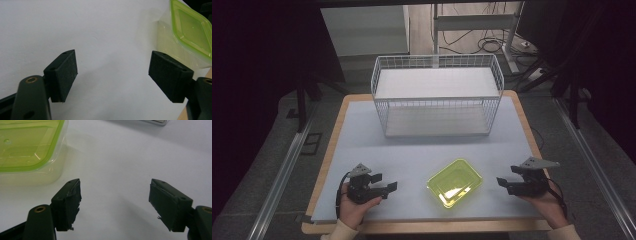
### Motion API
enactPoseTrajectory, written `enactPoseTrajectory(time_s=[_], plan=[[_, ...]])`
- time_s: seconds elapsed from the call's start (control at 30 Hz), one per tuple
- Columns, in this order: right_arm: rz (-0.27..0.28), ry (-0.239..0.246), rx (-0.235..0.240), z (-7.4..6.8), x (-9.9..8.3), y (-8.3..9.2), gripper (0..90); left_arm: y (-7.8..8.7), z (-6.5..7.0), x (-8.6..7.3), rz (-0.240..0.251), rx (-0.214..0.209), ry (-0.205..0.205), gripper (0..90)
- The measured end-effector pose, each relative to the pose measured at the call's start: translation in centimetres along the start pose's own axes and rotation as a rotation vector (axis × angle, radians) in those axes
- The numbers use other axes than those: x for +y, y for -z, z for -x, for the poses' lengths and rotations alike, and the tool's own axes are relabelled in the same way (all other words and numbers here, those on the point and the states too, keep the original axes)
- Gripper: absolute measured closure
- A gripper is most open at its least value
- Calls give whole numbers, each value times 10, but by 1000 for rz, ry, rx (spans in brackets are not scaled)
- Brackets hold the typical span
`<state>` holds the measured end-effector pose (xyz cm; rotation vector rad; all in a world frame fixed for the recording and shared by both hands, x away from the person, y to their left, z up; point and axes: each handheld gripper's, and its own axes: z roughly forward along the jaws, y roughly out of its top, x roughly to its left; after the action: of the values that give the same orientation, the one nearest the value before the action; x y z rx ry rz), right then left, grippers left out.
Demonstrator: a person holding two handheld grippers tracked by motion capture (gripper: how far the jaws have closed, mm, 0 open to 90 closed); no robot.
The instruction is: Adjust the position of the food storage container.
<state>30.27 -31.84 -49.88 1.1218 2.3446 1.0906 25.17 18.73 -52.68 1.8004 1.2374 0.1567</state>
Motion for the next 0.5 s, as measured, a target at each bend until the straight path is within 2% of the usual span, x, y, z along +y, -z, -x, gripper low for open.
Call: enactPoseTrajectory(time_s=[0.13, 0.17, 0.2, 0.27, 0.3, 0.33, 0.37, 0.43, 0.47, 0.5], plan=[[0, -14, 12, 1, 2, 1, 283, 0, -1, 0, -6, -1, 0, 222], [-2, -20, 13, 2, 2, 4, 323, 0, -1, 0, -7, 3, -2, 222], [-2, -20, 13, 2, 2, 4, 323, 0, -2, 0, -8, 4, -3, 222], [-2, -8, -1, 4, 3, 7, 470, 2, -2, 0, 4, 14, -2, 224], [0, -7, 4, 5, 3, 9, 575, 2, -3, 0, 6, 15, -2, 224], [0, -7, 4, 5, 3, 9, 575, 2, -3, 0, 6, 15, -2, 224], [-3, -9, 42, 7, 6, 12, 778, 3, -4, 0, 10, 19, 2, 224], [-9, -11, 77, 9, 8, 13, 874, 3, -4, 0, 9, 21, 3, 224], [-11, -9, 106, 9, 9, 12, 898, 2, -4, 0, 8, 21, 3, 224], [-11, -9, 106, 9, 9, 12, 898, 2, -4, 0, 8, 21, 3, 224]])
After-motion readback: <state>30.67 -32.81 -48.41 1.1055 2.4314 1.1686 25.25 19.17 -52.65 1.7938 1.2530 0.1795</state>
